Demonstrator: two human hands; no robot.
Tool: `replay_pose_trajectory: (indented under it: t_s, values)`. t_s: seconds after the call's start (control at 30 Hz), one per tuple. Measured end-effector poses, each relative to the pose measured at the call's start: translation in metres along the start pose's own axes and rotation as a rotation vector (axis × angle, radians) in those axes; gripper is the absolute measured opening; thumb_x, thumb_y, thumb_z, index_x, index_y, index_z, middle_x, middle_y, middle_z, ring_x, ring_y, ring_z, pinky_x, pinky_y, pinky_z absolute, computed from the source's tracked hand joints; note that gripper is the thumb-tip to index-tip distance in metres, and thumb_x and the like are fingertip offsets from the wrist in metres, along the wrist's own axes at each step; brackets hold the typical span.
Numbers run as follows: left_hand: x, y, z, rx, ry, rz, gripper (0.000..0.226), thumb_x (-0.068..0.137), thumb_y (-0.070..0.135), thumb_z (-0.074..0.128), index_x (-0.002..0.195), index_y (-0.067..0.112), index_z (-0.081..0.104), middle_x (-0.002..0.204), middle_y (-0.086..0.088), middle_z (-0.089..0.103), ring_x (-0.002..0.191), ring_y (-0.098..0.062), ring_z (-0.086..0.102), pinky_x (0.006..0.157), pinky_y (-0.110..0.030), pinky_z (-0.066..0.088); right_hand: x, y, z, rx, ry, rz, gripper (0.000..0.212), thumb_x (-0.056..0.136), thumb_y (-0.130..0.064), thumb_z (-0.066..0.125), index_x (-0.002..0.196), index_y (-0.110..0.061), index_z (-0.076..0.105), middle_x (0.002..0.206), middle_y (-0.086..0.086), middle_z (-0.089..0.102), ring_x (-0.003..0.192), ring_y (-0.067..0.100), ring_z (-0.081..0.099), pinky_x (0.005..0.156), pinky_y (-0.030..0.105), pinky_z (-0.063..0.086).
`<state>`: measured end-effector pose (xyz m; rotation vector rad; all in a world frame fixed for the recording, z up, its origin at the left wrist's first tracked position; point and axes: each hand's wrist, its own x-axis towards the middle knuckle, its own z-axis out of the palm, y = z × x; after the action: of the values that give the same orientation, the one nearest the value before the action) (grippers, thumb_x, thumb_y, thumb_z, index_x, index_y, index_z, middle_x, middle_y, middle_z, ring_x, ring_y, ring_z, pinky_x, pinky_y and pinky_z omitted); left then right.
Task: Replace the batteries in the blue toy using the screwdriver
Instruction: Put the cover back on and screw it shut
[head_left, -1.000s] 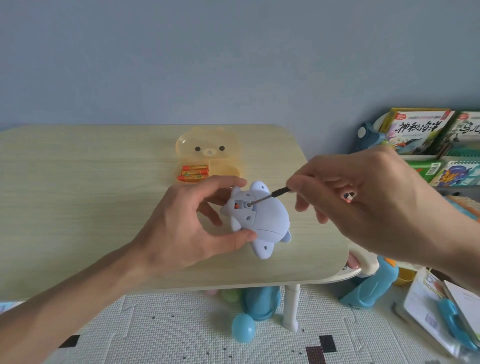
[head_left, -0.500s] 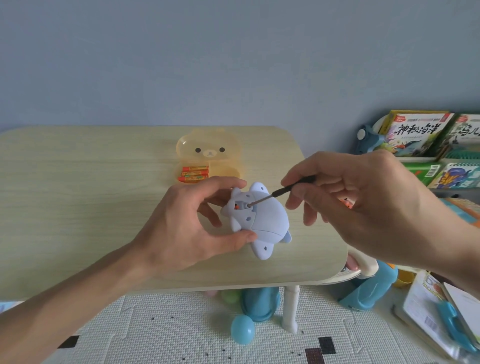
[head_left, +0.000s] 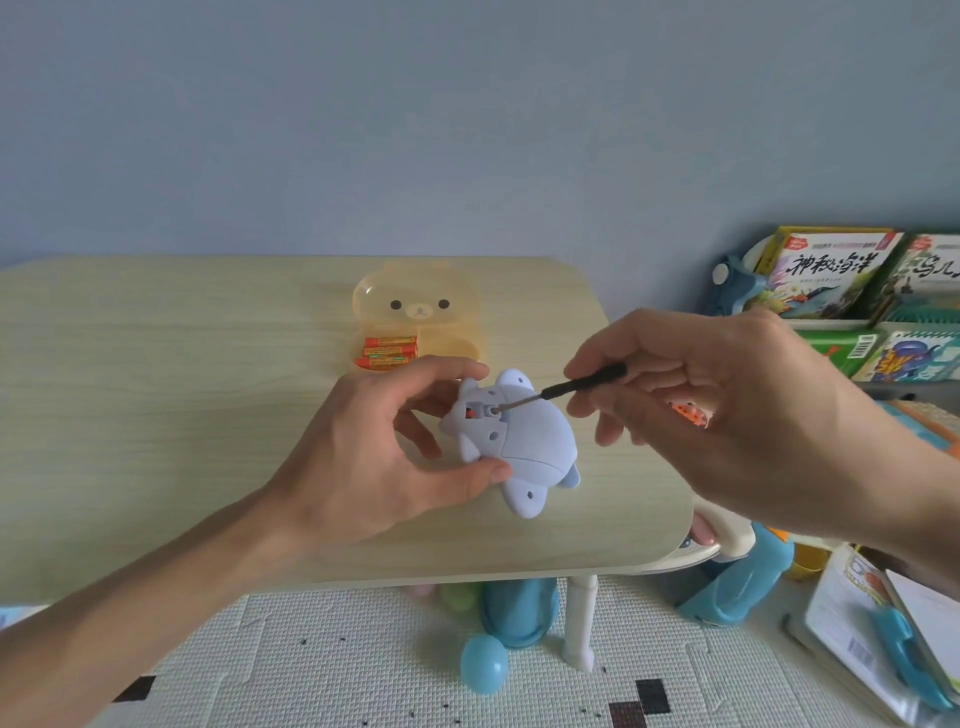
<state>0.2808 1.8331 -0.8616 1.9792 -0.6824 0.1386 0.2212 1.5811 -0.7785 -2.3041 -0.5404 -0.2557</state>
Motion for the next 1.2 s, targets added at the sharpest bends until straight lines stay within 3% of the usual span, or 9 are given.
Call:
replay_pose_trajectory:
  t_s: [0.13, 0.23, 0.37, 0.5, 0.6, 0.7, 0.83, 1.03, 1.2]
  values:
    - [0.0, 0.0, 0.002, -0.004, -0.004, -0.016, 0.068, 0.066, 0.033, 0.1, 0.127, 0.025, 0.071, 0.109, 0.015, 0.079, 0.099, -0.011, 0.077, 0.074, -0.026, 0.063, -0.001, 0.003, 0.003, -0.083, 0.029, -0.017, 0.012, 0.093, -0.019, 0.062, 0.095, -0.018, 0.074, 0.074, -0.011, 0.079, 0.067, 0.005, 0.076, 0.062, 0.023, 0.06]
    - [-0.001, -0.001, 0.005, -0.025, -0.01, -0.031, 0.069, 0.066, 0.036, 0.098, 0.128, 0.026, 0.07, 0.111, 0.017, 0.078, 0.098, -0.008, 0.076, 0.077, -0.023, 0.063, 0.001, 0.004, 0.006, -0.127, 0.056, -0.021, 0.021, 0.094, -0.034, 0.061, 0.086, -0.019, 0.074, 0.067, -0.014, 0.076, 0.06, 0.002, 0.073, 0.055, 0.014, 0.054]
    - [0.004, 0.0, 0.005, 0.02, -0.062, -0.02, 0.066, 0.072, 0.032, 0.095, 0.131, 0.038, 0.067, 0.115, 0.02, 0.075, 0.099, -0.007, 0.076, 0.082, -0.022, 0.062, 0.004, 0.007, 0.005, -0.182, 0.074, -0.035, 0.034, 0.093, -0.044, 0.06, 0.077, -0.019, 0.075, 0.06, -0.014, 0.073, 0.057, -0.001, 0.07, 0.053, 0.008, 0.049]
    - [0.02, -0.002, 0.006, 0.189, -0.086, 0.017, 0.058, 0.076, 0.056, 0.086, 0.129, 0.042, 0.069, 0.109, 0.02, 0.075, 0.1, -0.006, 0.071, 0.087, -0.023, 0.056, 0.004, 0.014, -0.002, -0.14, 0.109, -0.009, 0.029, 0.094, -0.037, 0.063, 0.076, -0.018, 0.075, 0.061, -0.012, 0.074, 0.054, 0.003, 0.071, 0.052, 0.01, 0.05]
    - [0.039, -0.008, 0.008, 0.375, -0.08, 0.052, 0.067, 0.077, 0.072, 0.067, 0.135, 0.039, 0.065, 0.114, 0.018, 0.072, 0.108, -0.008, 0.063, 0.102, -0.031, 0.047, 0.001, 0.024, -0.011, -0.086, 0.149, 0.031, 0.023, 0.094, -0.03, 0.066, 0.077, -0.018, 0.075, 0.062, -0.008, 0.076, 0.05, 0.012, 0.071, 0.049, 0.024, 0.057]
    - [0.059, -0.011, 0.014, 0.574, -0.074, 0.126, 0.07, 0.084, 0.076, 0.052, 0.139, 0.035, 0.064, 0.119, 0.015, 0.073, 0.113, -0.016, 0.056, 0.1, -0.035, 0.033, -0.007, 0.038, -0.018, -0.084, 0.132, 0.08, 0.02, 0.095, -0.026, 0.067, 0.078, -0.019, 0.075, 0.066, -0.008, 0.077, 0.054, 0.014, 0.072, 0.054, 0.032, 0.059]
    - [0.081, -0.014, 0.026, 0.705, -0.062, 0.151, 0.071, 0.087, 0.08, 0.04, 0.139, 0.037, 0.063, 0.124, 0.018, 0.072, 0.122, -0.019, 0.05, 0.095, -0.041, 0.029, -0.02, 0.061, -0.02, -0.092, 0.094, 0.138, 0.015, 0.093, -0.024, 0.067, 0.081, -0.022, 0.075, 0.069, -0.007, 0.078, 0.061, 0.013, 0.075, 0.062, 0.033, 0.061]
    - [0.111, -0.022, 0.034, 0.789, -0.08, 0.127, 0.082, 0.087, 0.081, 0.023, 0.141, 0.034, 0.062, 0.138, 0.012, 0.06, 0.133, -0.02, 0.038, 0.088, -0.034, 0.015, -0.025, 0.086, 0.004, -0.177, 0.083, 0.166, 0.005, 0.091, -0.028, 0.076, 0.087, -0.031, 0.08, 0.074, -0.018, 0.075, 0.078, 0.003, 0.068, 0.067, 0.008, 0.046]
    - [0.119, -0.023, 0.04, 0.753, -0.083, 0.084, 0.088, 0.085, 0.08, 0.019, 0.145, 0.029, 0.059, 0.143, 0.01, 0.059, 0.136, -0.019, 0.037, 0.088, -0.034, 0.014, -0.018, 0.091, 0.023, -0.238, 0.025, 0.048, 0.005, 0.089, -0.022, 0.078, 0.084, -0.022, 0.081, 0.088, -0.013, 0.075, 0.091, 0.005, 0.063, 0.083, 0.007, 0.039]
